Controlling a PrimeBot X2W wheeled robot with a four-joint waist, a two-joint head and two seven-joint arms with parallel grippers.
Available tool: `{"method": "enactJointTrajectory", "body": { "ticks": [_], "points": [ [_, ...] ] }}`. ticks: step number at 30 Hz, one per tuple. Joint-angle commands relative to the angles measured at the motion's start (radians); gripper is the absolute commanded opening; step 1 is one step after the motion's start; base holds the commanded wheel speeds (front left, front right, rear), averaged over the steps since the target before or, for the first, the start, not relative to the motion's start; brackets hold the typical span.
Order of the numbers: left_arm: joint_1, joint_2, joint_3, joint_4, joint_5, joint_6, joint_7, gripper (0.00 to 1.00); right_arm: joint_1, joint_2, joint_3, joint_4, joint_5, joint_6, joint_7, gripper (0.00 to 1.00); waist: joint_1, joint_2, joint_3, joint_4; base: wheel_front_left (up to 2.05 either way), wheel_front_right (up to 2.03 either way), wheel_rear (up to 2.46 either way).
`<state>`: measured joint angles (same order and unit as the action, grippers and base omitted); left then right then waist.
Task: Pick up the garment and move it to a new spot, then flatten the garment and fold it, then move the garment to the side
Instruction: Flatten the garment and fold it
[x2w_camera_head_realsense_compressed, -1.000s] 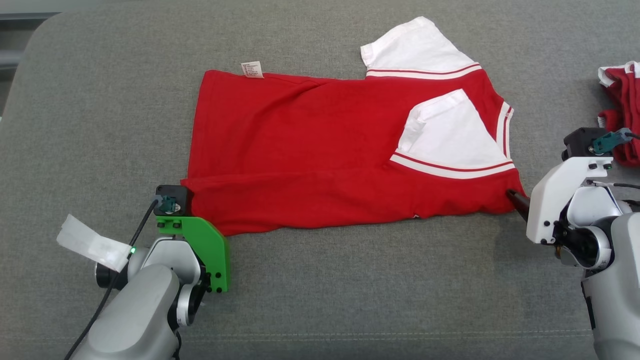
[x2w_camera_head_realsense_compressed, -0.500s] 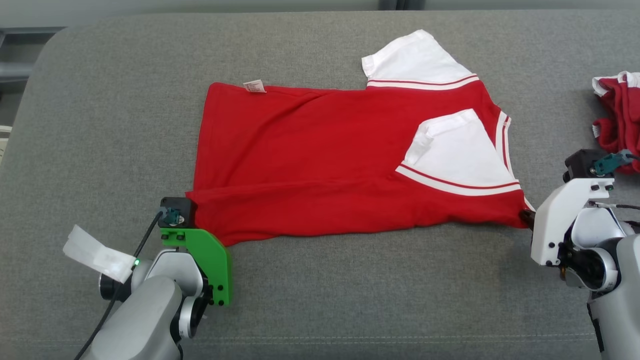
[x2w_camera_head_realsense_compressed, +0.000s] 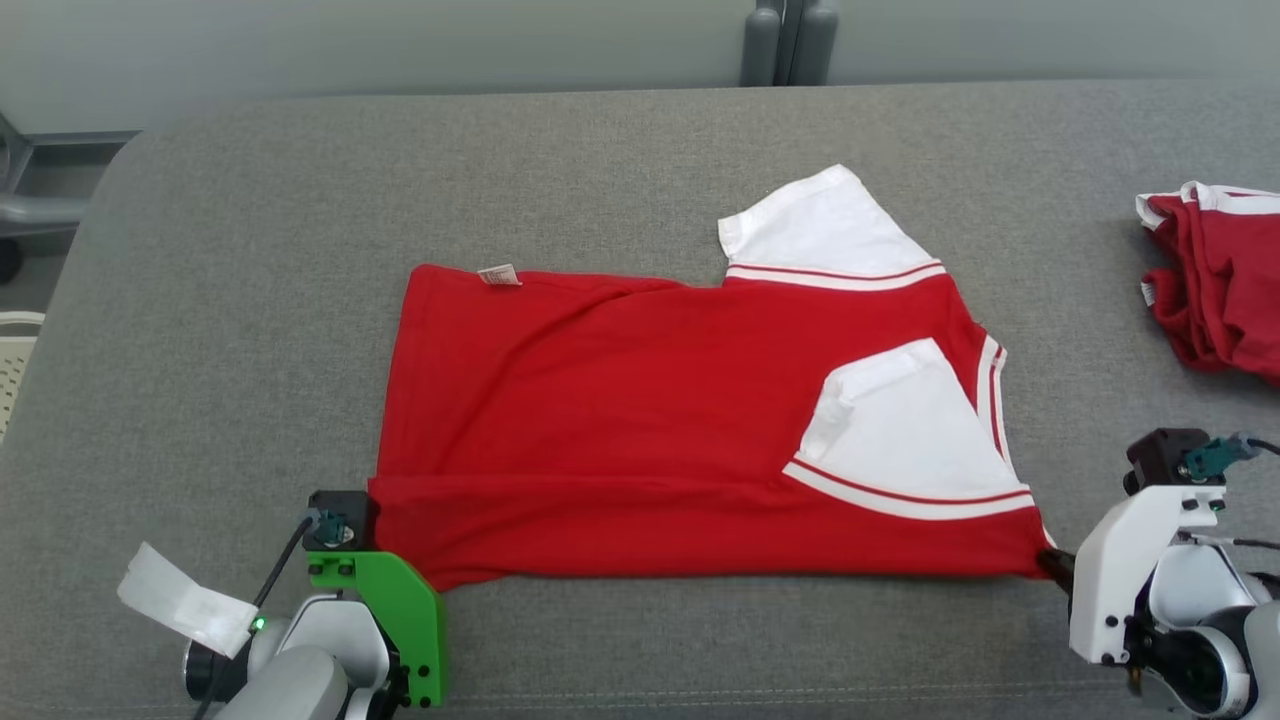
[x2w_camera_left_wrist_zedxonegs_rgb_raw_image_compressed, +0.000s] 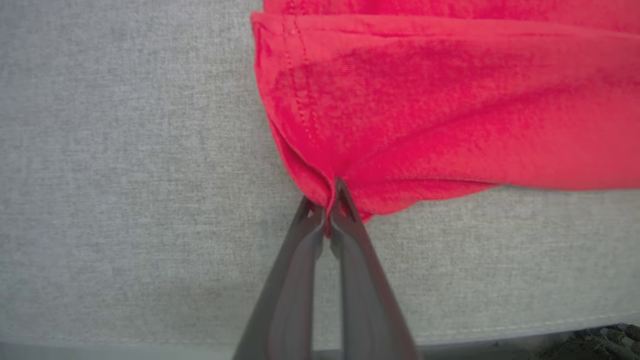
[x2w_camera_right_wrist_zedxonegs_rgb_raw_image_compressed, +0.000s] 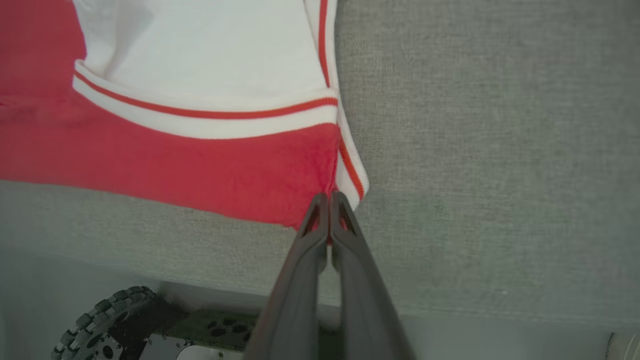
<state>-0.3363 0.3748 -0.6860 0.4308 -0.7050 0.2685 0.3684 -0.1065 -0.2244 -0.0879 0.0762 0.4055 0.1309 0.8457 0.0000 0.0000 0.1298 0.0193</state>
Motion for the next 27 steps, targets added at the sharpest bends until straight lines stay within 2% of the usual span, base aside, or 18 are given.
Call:
{"method": "enactJointTrajectory", "body": {
  "ticks": [1,12,13,14,15,16,20,27],
  "points": [
    [0.028,0.011,-0.006,-0.002,-0.009,0.008,0.008,0.00,0.032,0.001,-0.001,-0.015,0.007,0.000,0.008,0.00,0.0000,0.0000,-0.017,-0.002,0.00,0.00,0.00],
    [0.083,0.052,-0.029,-0.084,-0.026,-0.011,0.060,0.00,0.143,0.024,-0.029,-0.093,0.004,0.000,0.020,0.00,0.0000,0.0000,-0.044,-0.011,0.00,0.00,0.00],
    [0.087,0.054,-0.029,-0.092,-0.029,-0.009,0.061,0.00,0.143,0.027,-0.029,-0.094,0.001,0.000,0.013,0.49,0.0000,0.0000,-0.045,-0.011,0.00,0.00,0.00],
    [0.090,0.058,-0.032,-0.101,-0.027,-0.012,0.059,0.07,0.146,0.030,-0.028,-0.088,-0.002,0.000,0.014,1.00,0.0000,0.0000,-0.046,-0.011,0.00,0.00,0.00],
    [0.092,0.061,-0.034,-0.108,-0.025,-0.014,0.057,0.78,0.148,0.032,-0.027,-0.084,-0.004,0.000,0.016,1.00,0.0000,0.0000,-0.048,-0.010,0.00,0.00,0.00],
    [0.096,0.063,-0.032,-0.116,-0.024,-0.014,0.048,1.00,0.148,0.034,-0.025,-0.084,-0.003,0.000,0.014,1.00,0.0000,0.0000,-0.050,-0.009,0.00,0.00,0.00],
    [0.107,0.069,-0.029,-0.127,-0.026,-0.011,0.033,1.00,0.150,0.037,-0.029,-0.097,-0.003,0.000,-0.014,1.00,0.0000,0.0000,-0.061,-0.001,0.00,0.00,0.00],
    [0.136,0.074,0.009,-0.149,-0.027,0.024,-0.043,1.00,0.159,0.051,-0.036,-0.123,-0.012,0.000,-0.113,1.00,0.0000,0.0000,-0.092,0.016,0.00,0.00,0.00]
  ]
}}
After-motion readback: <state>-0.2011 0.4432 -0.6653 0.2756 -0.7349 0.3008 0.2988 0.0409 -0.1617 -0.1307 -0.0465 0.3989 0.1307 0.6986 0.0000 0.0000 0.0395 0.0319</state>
